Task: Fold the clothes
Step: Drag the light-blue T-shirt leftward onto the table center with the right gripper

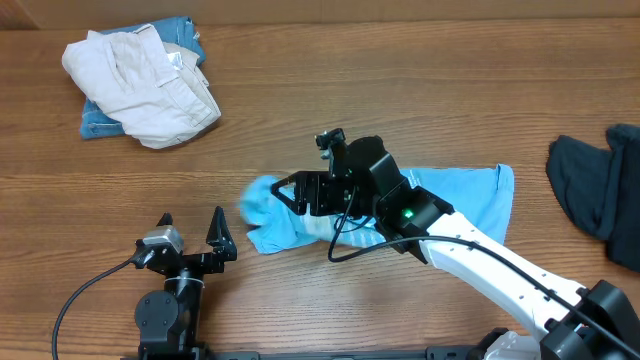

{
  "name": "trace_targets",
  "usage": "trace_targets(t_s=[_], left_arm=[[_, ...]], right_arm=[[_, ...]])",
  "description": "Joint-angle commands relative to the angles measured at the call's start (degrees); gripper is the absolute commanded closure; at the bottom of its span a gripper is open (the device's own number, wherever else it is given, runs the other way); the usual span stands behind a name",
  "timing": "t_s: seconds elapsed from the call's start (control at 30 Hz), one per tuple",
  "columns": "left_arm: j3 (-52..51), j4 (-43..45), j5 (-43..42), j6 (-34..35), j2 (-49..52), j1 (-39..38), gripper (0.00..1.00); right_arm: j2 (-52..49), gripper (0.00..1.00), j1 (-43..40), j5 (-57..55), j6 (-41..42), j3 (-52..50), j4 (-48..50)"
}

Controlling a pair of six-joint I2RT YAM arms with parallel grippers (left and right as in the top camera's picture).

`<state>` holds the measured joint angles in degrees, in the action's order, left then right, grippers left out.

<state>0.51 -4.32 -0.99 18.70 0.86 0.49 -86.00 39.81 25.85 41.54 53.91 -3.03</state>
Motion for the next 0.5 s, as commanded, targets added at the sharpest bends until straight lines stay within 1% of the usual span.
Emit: trace_targets(t_s=[0.0, 0.03, 0.07, 0.13, 0.17, 0.23, 0.3, 0.33, 0.37, 0.4, 0.47], left_arm=[[-0.2, -0.1, 0.5, -0.7, -0.5, 0.3, 0.00], [-0.2, -0.1, 0.5, -0.7, -0.5, 0.3, 0.00], [-0.2, -0.1, 0.5, -0.7, -0.5, 0.3, 0.00], [-0.2, -0.1, 0.5, -0.7, -0.5, 0.3, 0.00], [-0.2, -0.1, 0.5, -0.7, -0.5, 0.3, 0.00], [-0.2, -0.1, 0.5, -0.7, -0.5, 0.3, 0.00], [-0.2, -0.1, 0.5, -0.7, -0.5, 0.3, 0.00], [-0.2, -0.1, 0.5, -0.7, -0.5, 0.3, 0.00], [-0.2, -0.1, 0.5, -0.7, -0.5, 0.3, 0.00], [-0.2, 0.2, 0.6, -0.7, -0.5, 0.3, 0.00], [-0.2, 0.2, 0.5, -0.7, -0.5, 0.3, 0.00]], right_arm=[[-0.2, 0.06, -3.3, -2.2, -1.4, 1.7, -1.9], [0.3, 0.00, -5.2, -2.3, -3.3, 3.3, -5.8], [1.4, 0.00, -8.2, -3.3, -5.8, 5.8, -12.3], [3.6, 0.00, -13.7, -8.5, -6.0, 9.6, -22.7], [5.8, 0.00, -18.3, -11.4, -6.0, 11.6, -28.8], [9.1, 0.00, -24.2, -12.6, -5.9, 12.1, -33.5], [13.3, 0.00, -33.7, -12.1, -3.6, 12.1, -42.0], [14.2, 0.00, -36.2, -12.1, -2.1, 12.1, -44.8], [15.4, 0.00, -40.0, -12.1, -0.6, 12.1, -49.8], [16.2, 0.00, -44.0, -12.1, -0.5, 12.1, -54.6], [16.5, 0.00, -48.7, -12.1, -0.6, 12.1, -60.3]])
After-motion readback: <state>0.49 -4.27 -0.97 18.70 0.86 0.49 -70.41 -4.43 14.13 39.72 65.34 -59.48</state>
